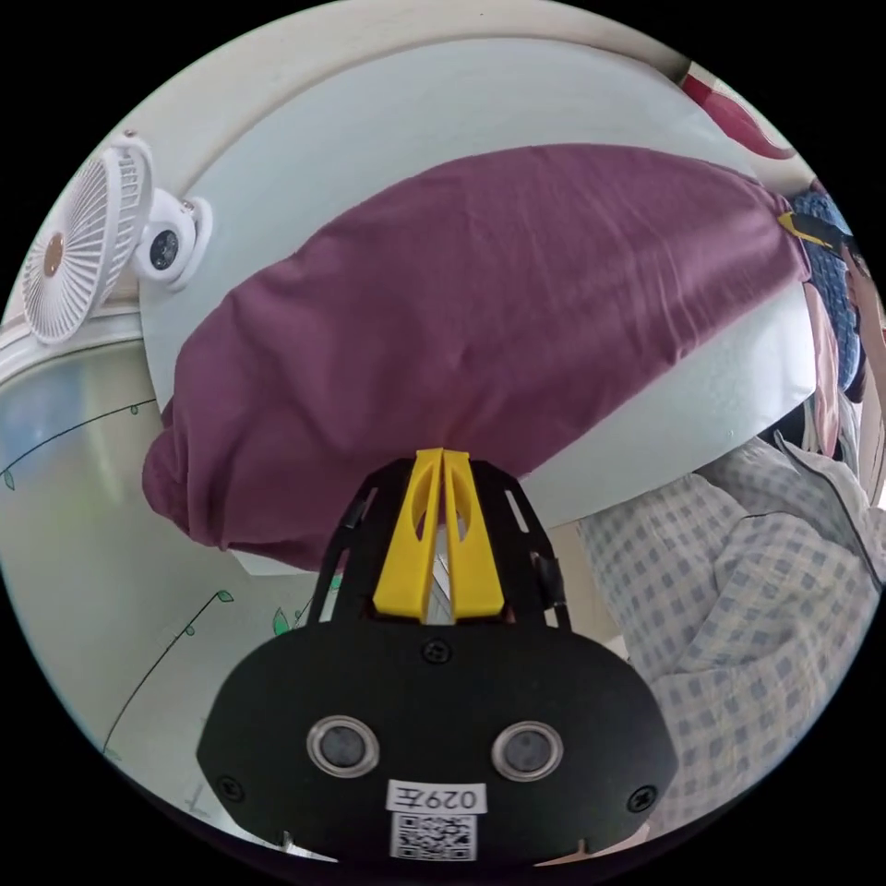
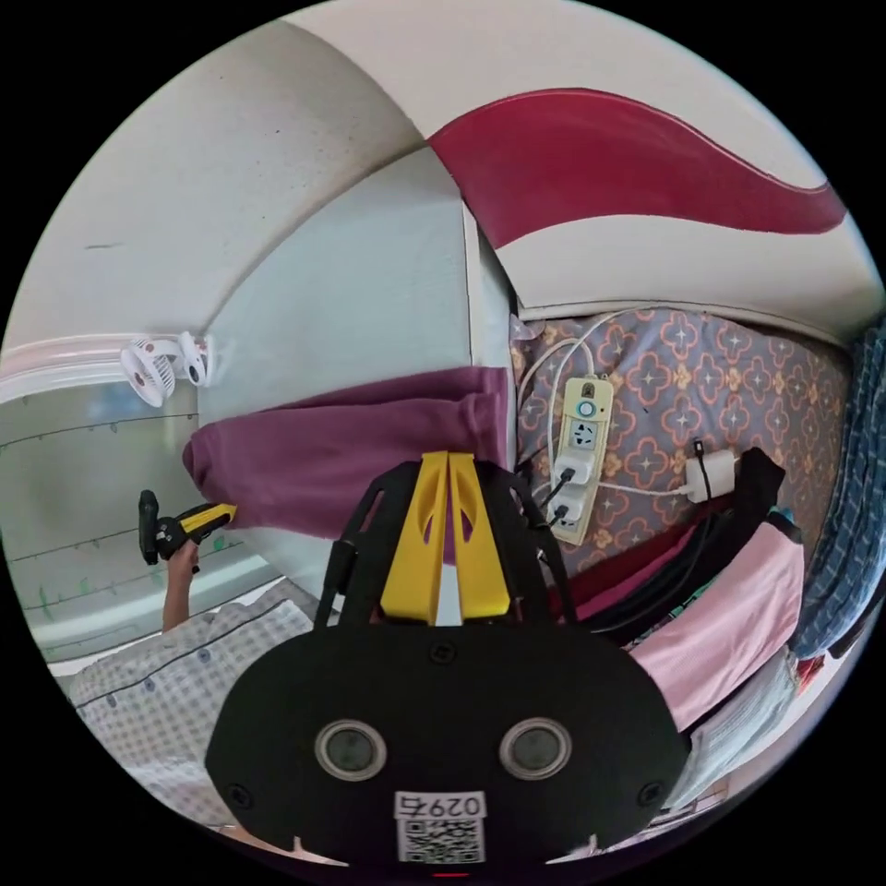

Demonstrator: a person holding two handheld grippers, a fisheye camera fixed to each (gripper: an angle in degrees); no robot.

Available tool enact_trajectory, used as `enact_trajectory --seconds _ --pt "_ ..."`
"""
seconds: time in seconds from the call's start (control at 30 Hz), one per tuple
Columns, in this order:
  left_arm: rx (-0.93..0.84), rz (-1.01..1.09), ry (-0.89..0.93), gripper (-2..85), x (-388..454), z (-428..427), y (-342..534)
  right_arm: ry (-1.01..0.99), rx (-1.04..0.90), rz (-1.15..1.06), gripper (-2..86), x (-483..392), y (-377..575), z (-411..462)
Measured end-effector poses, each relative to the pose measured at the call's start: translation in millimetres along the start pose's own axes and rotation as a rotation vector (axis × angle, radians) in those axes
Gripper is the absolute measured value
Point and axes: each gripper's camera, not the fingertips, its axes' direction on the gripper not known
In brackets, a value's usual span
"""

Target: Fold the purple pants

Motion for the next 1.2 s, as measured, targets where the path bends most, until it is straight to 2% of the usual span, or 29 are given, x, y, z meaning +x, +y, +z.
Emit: enact_trajectory --seconds 0.07,0.13,0.2,0.27,0.3,0.33,0.37,0.43,0.5,0.57,0.63,0.73,0.77,0.83,0.97,1.0,1.03,1.2 --pt "0.029 -0.086 -0.045 -1.0 -25.9 -10.8 17.9 0.079 0.054 -0.049 -0.6 -31.0 8.5 -0.5" --pt "0.055 -0.211 -0.103 -1.0 -65.8 -18.8 37.5 -0.132 0.035 -0.23 -0.6 -89.6 16.3 17.9" --pt "0.023 -0.285 -0.108 -1.0 -96.2 -14.7 40.3 -0.222 -0.037 -0.318 -0.6 -140.5 18.8 48.3" --pt "0.0 -0.297 -0.041 -1.0 -117.8 -6.4 33.3 -0.145 -0.133 -0.409 -0.6 -193.6 18.3 89.7" --pt "-0.026 -0.269 0.032 -1.0 -123.8 0.5 24.4 -0.04 -0.198 -0.453 -0.6 -223.1 16.8 119.1" --pt "-0.048 -0.251 0.05 -1.0 -123.6 2.5 16.1 0.077 -0.269 -0.477 -0.6 -244.4 15.0 146.2" --pt "-0.036 -0.23 0.014 -1.0 -120.6 -2.5 13.1 0.091 -0.263 -0.502 -0.6 -252.9 14.3 150.0" --pt "-0.047 -0.062 -0.135 -1.0 -97.4 -16.4 1.2 0.2 -0.277 -0.432 -0.6 -259.6 6.1 151.7" --pt "0.007 0.05 -0.18 -1.0 -80.4 -30.9 -0.4 0.2 -0.254 -0.355 -0.6 -247.5 -0.6 147.8" --pt "0.064 0.145 -0.129 -1.0 -69.3 -48.3 -0.3 0.181 -0.239 -0.22 -0.6 -226.2 -9.5 141.0" --pt "0.132 0.271 0.056 -0.9 -63.5 -72.4 -1.7 0.275 -0.209 -0.065 -0.5 -203.6 -17.7 131.3" --pt "0.163 0.285 0.265 -0.9 -90.4 -100.7 1.1 0.381 -0.264 0.032 -0.5 -194.2 -25.8 131.0" --pt "0.185 0.268 0.29 -0.8 -101.9 -108.0 5.2 0.37 -0.277 0.031 -0.5 -197.1 -26.1 130.3" --pt "0.291 0.128 0.306 -0.4 -165.6 -134.8 31.1 0.228 -0.16 -0.038 -0.5 -230.7 -18.5 115.6" --pt "0.37 -0.093 0.214 4.7 -274.0 -148.0 67.3 0.127 -0.088 -0.157 -0.5 -300.7 -0.8 125.5" --pt "0.369 -0.111 0.22 9.7 -300.9 -147.1 68.2 0.11 -0.105 -0.196 -0.5 -322.6 2.4 140.0" --pt "0.341 -0.09 0.239 10.8 -320.2 -146.2 62.1 0.086 -0.144 -0.242 -0.5 -344.7 3.8 159.3" --pt "0.27 0.018 0.206 12.8 -345.7 -147.7 23.4 0.11 -0.275 -0.382 -0.6 -425.6 3.2 236.4"
